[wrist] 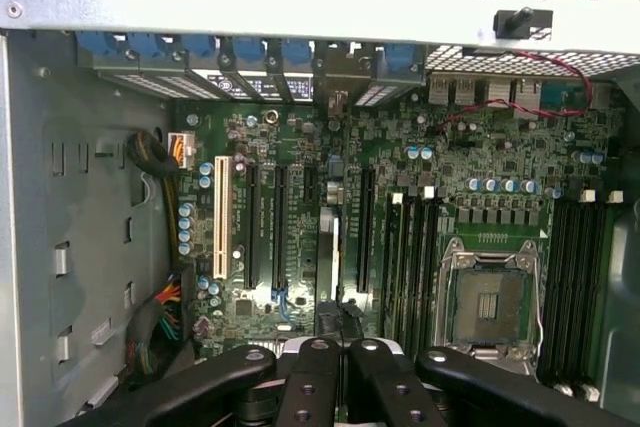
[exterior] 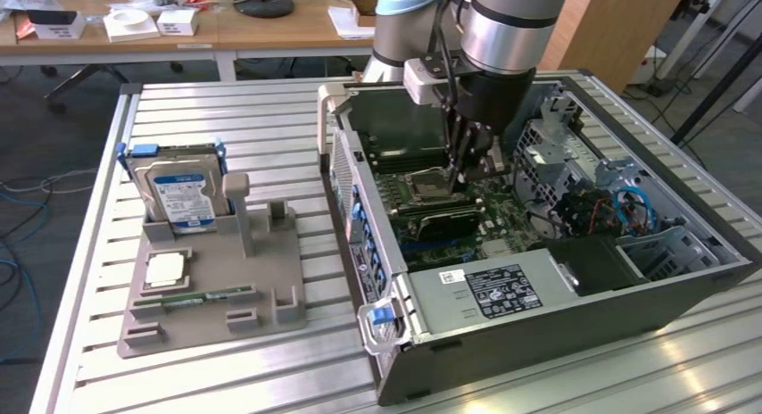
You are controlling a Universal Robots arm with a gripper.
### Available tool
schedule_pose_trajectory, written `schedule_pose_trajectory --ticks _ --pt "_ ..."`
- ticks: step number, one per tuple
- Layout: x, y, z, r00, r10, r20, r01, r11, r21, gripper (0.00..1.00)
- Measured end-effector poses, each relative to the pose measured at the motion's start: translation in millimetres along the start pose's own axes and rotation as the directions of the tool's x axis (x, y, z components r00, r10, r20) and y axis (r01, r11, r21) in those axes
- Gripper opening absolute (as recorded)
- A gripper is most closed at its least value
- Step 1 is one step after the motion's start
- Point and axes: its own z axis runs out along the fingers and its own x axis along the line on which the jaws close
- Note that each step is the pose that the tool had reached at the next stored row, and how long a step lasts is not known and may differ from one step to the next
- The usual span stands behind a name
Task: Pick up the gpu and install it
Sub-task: 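Press down on the gpu until it lock into place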
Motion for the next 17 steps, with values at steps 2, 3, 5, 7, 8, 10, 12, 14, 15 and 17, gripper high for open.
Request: schedule_pose_trajectory --ticks 2,3,5,7,8,10,12,14,15,17 --pt "0.0 -0.5 0.0 1.0 0.005 -0.0002 -0.005 1.0 -0.0019 0.1" --pt "0.0 -0.6 0.0 1.0 0.008 -0.0003 -0.008 1.0 -0.0038 0.1" --pt "0.0 -0.7 0.1 0.9999 0.014 -0.0004 -0.014 0.9999 -0.0103 0.1" --pt "0.0 -0.7 0.0 0.9998 0.021 -0.0008 -0.021 0.9996 -0.0199 0.1" --pt "0.0 -0.7 0.0 0.9997 0.024 -0.0011 -0.024 0.9994 -0.0245 0.1" --pt "0.0 -0.8 0.0 0.9997 0.025 -0.0013 -0.025 0.9993 -0.0272 0.1" --pt "0.0 -0.8 0.0 0.9997 0.025 -0.0014 -0.025 0.9993 -0.0274 0.1" --pt "-0.1 -0.7 2.6 0.9997 0.026 -0.001 -0.026 0.9993 -0.0278 0.1" --pt "0.0 -0.6 4.4 0.9997 0.025 -0.0011 -0.025 0.9993 -0.0281 0.1" --pt "0.0 -0.5 8.0 0.9997 0.025 -0.001 -0.025 0.9993 -0.0284 0.1"
